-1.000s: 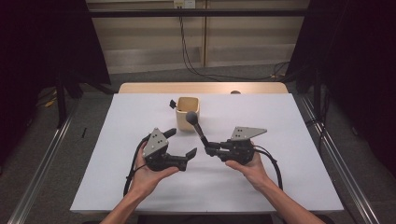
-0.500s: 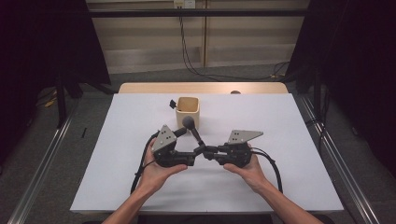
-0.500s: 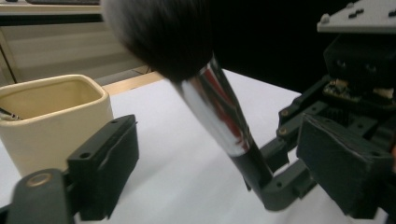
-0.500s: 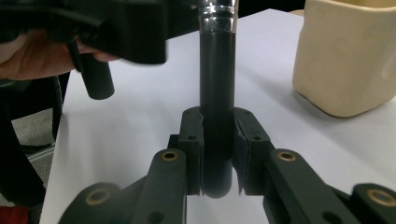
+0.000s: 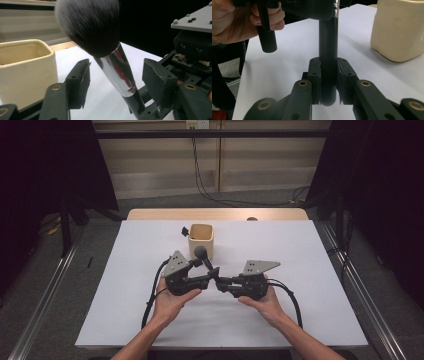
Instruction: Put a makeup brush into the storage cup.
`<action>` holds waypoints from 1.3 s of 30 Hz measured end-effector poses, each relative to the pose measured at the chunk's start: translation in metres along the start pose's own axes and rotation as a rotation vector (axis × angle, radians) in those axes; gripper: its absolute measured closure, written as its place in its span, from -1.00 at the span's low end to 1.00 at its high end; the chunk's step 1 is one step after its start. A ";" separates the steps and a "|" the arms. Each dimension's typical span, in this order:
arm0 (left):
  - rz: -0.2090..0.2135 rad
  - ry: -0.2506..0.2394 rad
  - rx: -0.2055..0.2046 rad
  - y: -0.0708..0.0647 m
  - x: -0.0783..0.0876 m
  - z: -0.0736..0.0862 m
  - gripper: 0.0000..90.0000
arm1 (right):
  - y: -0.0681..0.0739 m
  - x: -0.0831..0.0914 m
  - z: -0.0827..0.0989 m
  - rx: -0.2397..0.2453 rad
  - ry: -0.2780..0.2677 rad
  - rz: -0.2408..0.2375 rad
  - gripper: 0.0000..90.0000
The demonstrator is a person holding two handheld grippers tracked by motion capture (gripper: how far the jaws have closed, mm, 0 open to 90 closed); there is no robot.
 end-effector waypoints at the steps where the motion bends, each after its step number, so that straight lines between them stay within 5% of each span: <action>1: 0.012 -0.002 0.013 0.000 0.000 0.000 -0.06 | 0.000 0.000 0.000 0.001 0.000 -0.001 0.69; 17: 0.056 0.014 0.088 0.003 0.002 0.000 0.44 | 0.001 -0.002 0.004 0.006 0.001 -0.011 0.68; 39: 0.078 0.027 0.036 -0.007 0.002 -0.005 0.57 | 0.000 -0.004 0.005 -0.005 -0.011 0.007 0.57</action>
Point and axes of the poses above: each handheld gripper's, and its own axes: x roughly backward along the jaws, z roughly out of its underside, y roughly to its left, the point moved 1 cm from there along -x, roughly forward along the jaws, and after that the axes turned 4 degrees about y, right-handed, at the moved point
